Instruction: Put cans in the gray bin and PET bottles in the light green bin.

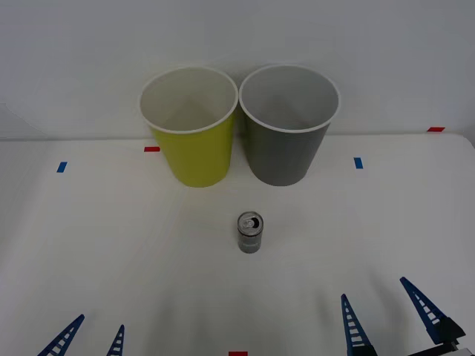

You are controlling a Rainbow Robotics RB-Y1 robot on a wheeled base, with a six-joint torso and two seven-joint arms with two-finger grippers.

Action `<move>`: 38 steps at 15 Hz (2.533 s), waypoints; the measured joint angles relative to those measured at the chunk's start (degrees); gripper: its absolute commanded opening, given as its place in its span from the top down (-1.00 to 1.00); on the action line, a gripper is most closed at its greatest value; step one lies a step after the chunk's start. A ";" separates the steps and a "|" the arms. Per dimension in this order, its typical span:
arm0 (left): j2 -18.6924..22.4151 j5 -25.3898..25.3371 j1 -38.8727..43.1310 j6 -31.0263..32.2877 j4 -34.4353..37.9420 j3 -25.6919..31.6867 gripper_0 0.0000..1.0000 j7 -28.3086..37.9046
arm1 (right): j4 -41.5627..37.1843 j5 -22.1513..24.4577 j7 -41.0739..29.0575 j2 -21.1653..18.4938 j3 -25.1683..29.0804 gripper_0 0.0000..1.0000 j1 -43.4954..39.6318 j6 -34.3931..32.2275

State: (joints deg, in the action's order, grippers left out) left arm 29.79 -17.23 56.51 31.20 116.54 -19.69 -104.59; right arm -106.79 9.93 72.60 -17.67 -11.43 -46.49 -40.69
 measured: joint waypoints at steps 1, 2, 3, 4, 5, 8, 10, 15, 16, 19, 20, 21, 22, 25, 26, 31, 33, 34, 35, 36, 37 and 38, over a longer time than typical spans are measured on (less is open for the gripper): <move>0.00 0.00 0.00 0.00 0.00 0.00 -0.21 0.00 | 0.00 0.00 0.00 0.00 0.00 -1.00 0.00 0.00; 0.00 0.00 0.00 0.00 0.00 0.00 -0.20 0.00 | 0.00 0.00 0.00 0.00 0.00 -1.00 0.00 0.00; 0.00 0.00 0.00 0.00 0.00 0.00 -0.21 0.00 | 0.00 0.00 0.00 0.00 0.00 -1.00 0.00 0.00; 0.00 0.00 0.00 0.00 0.00 0.00 -0.20 0.00 | 0.00 0.00 0.00 0.00 0.00 -1.00 0.00 0.00; 0.00 0.00 0.00 0.00 0.00 0.00 -0.21 0.00 | 0.00 0.00 0.00 0.00 0.00 -1.00 0.00 0.00; 0.03 0.04 -0.20 0.05 -0.22 -0.01 -1.00 0.00 | 0.00 0.00 0.00 0.00 0.00 -1.00 0.00 0.00; 1.26 0.36 -2.08 1.87 -1.95 -0.11 -1.00 0.08 | 0.01 0.00 0.00 0.00 0.00 -1.00 0.00 0.00; 12.83 0.95 -15.61 12.29 -8.83 -5.79 -1.00 0.45 | 0.01 0.00 0.00 0.00 0.00 -1.00 0.00 0.00; 14.52 0.76 -17.91 12.50 -9.33 -7.52 -1.00 0.49 | 0.01 0.00 0.00 0.00 0.00 -1.00 0.00 0.00; 16.35 -0.64 -24.77 12.63 -12.36 -11.44 -1.00 0.52 | 0.01 0.00 0.00 0.00 0.00 -1.00 0.00 0.00; 16.40 -1.12 -27.49 12.64 -14.37 -12.98 -1.00 0.52 | 0.01 0.00 0.00 0.00 0.00 -1.00 0.00 0.00; 16.20 -1.67 -30.78 12.65 -16.46 -14.58 -1.00 0.54 | 0.00 0.00 0.00 0.00 0.00 -1.00 0.00 0.00; 15.62 -2.24 -34.12 12.65 -18.63 -16.17 -1.00 0.65 | 0.01 0.00 0.00 0.00 0.00 -1.00 0.00 0.00; 10.97 -3.88 -41.90 12.63 -25.33 -20.25 -1.00 1.28 | 0.00 0.00 0.00 0.00 0.00 -1.00 0.00 0.00; 9.16 -4.40 -43.68 12.62 -27.19 -21.35 -1.00 1.48 | 0.00 0.00 0.00 0.00 0.00 -1.00 0.00 0.00; 1.98 -6.07 -50.41 9.92 -33.10 -23.96 -1.00 2.12 | 0.00 0.00 0.00 0.00 0.00 -1.00 0.00 0.00; 0.44 -6.35 -52.02 7.76 -33.29 -24.40 -1.00 2.18 | 0.00 0.00 0.00 0.00 0.00 -1.00 0.00 0.00; -0.14 -6.58 -52.76 6.99 -33.30 -24.87 -1.00 2.23 | 0.00 0.00 0.00 0.00 0.00 -1.00 0.00 0.00; -0.60 -6.91 -53.25 6.48 -33.31 -25.31 -1.00 2.26 | 0.00 0.00 0.00 0.00 0.00 -1.00 0.00 0.00; -1.11 -7.27 -53.59 6.07 -33.32 -25.68 -1.00 2.27 | 0.00 0.00 0.00 0.00 0.00 -1.00 0.00 0.00; -1.83 -7.57 -53.84 5.42 -33.32 -25.94 -1.00 2.26 | 0.00 0.00 0.00 0.00 0.00 -1.00 0.00 0.00; -2.57 -7.71 -53.96 4.67 -33.32 -26.07 -1.00 2.25 | 0.00 0.00 0.00 0.00 0.00 -1.00 0.00 0.00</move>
State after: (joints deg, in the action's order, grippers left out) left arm 27.22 -24.94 2.55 35.87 83.22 -45.75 -102.34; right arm -106.78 9.93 72.60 -17.67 -11.43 -46.49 -40.69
